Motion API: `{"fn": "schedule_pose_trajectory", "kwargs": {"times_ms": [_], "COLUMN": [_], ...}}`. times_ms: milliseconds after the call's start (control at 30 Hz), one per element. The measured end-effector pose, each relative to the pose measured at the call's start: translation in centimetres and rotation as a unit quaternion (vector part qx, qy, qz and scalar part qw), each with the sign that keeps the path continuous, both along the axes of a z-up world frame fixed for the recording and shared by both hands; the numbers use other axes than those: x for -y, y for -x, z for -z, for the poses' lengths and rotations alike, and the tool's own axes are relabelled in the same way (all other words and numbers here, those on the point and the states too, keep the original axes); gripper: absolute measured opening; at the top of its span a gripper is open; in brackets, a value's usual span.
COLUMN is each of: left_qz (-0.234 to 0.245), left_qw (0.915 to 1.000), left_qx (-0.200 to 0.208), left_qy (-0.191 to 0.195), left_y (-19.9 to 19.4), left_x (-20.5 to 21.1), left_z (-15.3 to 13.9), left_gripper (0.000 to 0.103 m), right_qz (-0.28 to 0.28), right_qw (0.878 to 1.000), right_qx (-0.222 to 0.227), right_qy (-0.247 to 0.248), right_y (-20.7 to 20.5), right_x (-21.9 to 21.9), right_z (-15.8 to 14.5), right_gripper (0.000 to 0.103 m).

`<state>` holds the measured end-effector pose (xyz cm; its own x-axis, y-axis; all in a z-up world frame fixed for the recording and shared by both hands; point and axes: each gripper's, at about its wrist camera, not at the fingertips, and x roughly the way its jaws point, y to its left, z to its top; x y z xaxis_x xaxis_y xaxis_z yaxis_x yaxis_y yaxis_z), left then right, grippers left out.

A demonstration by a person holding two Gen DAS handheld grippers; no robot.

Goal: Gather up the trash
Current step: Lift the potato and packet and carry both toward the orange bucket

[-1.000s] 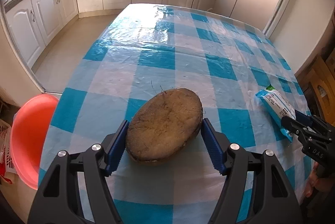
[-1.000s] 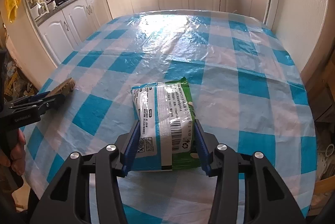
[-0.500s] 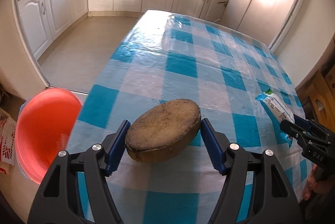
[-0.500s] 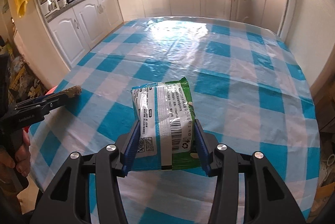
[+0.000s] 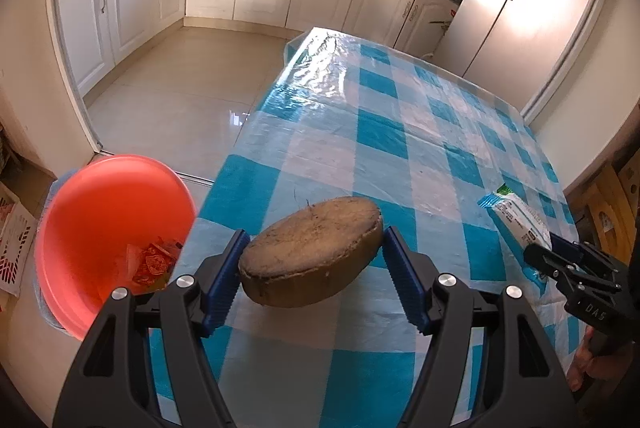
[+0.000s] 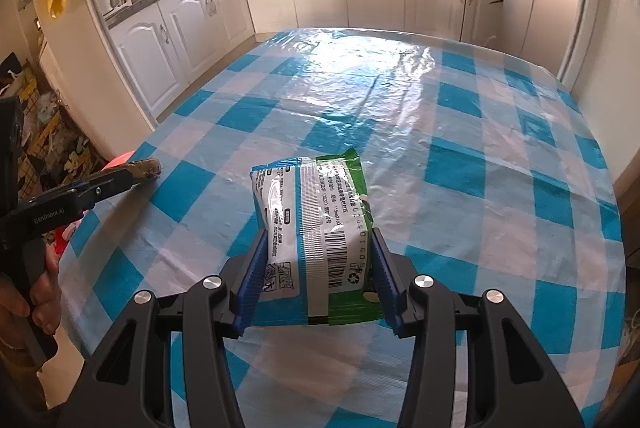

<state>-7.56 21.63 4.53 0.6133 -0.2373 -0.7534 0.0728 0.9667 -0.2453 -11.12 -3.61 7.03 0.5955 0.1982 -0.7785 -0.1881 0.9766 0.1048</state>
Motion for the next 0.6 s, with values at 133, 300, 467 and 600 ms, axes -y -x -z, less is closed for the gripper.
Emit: {"fn": "schedule_pose_trajectory", "kwargs": {"times_ms": [133, 300, 467, 600], "left_qz": [-0.004, -0.005, -0.001, 0.000], "left_qw": [1.0000, 0.9999, 0.9999, 0.9998], "left_qx": [0.004, 0.006, 0.007, 0.011], "left_qy": [0.003, 0.010, 0.013, 0.015], "left_y": [0.1, 0.2, 0.3, 0.4], "left_x": [-0.4, -0.7, -0.6, -0.5], "left_z": [-0.3, -0.4, -0.5, -0.8], "left_gripper": [0.068, 0.068, 0.068, 0.067], "right_qz": [-0.006, -0.013, -0.015, -0.017], "right_qw": [1.000, 1.000, 1.000, 1.000], "right_qx": [0.001, 0.000, -0.001, 0.001], "right_qy": [-0.001, -0.001, -0.002, -0.004], "right_y": [-0.1, -0.1, -0.1, -0.1], "right_x": [-0.6, -1.1, -1.2, -1.3], "right_z": [-0.2, -0.1, -0.1, -0.2], "right_gripper": [0.050, 0.050, 0.050, 0.050]}}
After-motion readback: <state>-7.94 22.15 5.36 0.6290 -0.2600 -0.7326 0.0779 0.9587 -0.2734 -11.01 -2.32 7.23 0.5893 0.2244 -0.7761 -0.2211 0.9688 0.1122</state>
